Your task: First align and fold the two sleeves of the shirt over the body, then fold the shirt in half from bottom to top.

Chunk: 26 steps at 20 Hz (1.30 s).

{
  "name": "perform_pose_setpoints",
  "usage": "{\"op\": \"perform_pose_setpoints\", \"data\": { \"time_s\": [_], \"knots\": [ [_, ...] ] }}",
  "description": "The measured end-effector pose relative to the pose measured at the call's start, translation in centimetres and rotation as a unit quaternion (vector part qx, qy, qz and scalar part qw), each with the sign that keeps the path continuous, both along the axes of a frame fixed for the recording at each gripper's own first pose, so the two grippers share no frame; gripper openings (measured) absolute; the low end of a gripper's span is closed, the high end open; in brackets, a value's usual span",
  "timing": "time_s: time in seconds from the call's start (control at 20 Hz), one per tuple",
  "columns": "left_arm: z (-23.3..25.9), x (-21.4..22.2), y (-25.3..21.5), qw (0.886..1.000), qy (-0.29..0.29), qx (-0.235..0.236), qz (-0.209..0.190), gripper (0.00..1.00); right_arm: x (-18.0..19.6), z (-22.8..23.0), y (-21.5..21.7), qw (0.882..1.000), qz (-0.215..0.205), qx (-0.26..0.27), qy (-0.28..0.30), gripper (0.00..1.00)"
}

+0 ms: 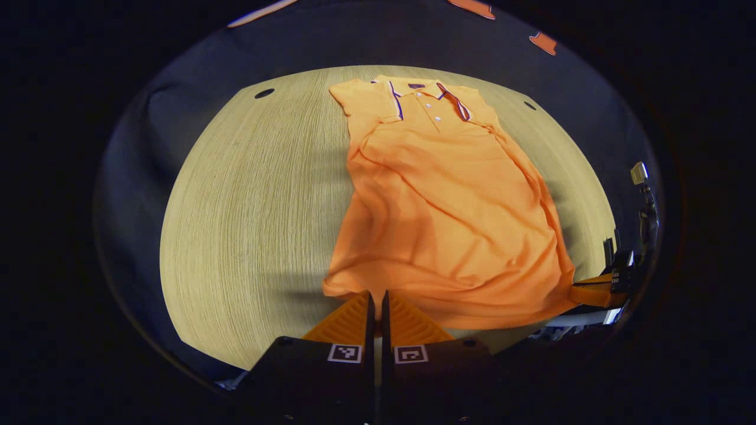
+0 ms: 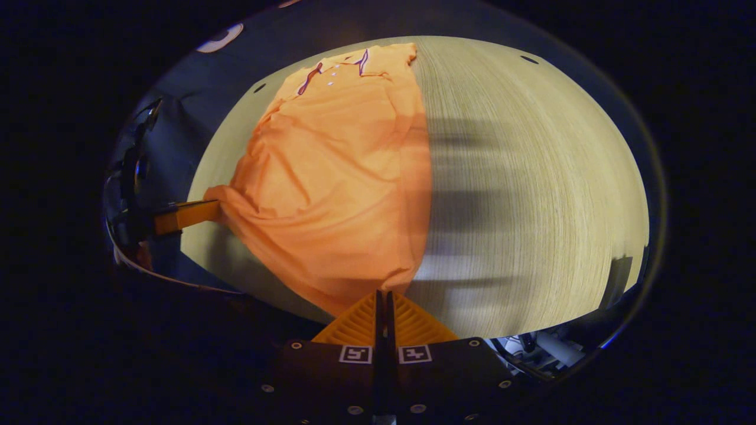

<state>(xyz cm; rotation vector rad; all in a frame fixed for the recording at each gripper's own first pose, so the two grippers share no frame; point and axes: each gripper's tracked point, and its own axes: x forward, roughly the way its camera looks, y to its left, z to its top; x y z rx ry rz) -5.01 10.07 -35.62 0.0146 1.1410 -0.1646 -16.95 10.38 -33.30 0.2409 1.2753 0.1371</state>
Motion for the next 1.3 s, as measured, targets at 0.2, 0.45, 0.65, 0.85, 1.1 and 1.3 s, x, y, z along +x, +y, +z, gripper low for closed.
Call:
{"op": "perform_pose_setpoints", "data": {
  "time_s": [0.2,0.45,0.65,0.85,1.1,1.3],
  "knots": [
    [1.4,1.6,-0.9,1.0,-0.019,-0.013,-0.007,0.06,1.0,1.3,-0.6,0.999,-0.034,0.018,-0.019,0.02],
    [2.1,2.3,-1.2,0.999,-0.032,-0.02,-0.007,0.06,1.8,2.2,-0.1,0.997,-0.051,0.05,-0.028,0.02],
    [2.2,2.8,-1.3,0.999,-0.037,-0.019,-0.008,0.06,3.7,3.6,0.5,0.994,-0.058,0.081,-0.049,0.02],
    [2.0,2.8,-1.3,0.999,-0.033,-0.02,-0.002,0.05,0.9,1.2,-0.7,0.999,-0.032,0.033,-0.002,0.02],
    [1.8,2.5,-1.1,1.0,-0.026,-0.016,-0.004,0.06,-2.6,-1.1,0.3,1.0,0.011,-0.021,0.015,0.7],
    [1.7,2.1,-0.8,1.0,-0.016,-0.008,-0.016,0.05,-1.7,-3.1,0.1,0.993,0.056,-0.1,-0.017,0.88]
  ]
}}
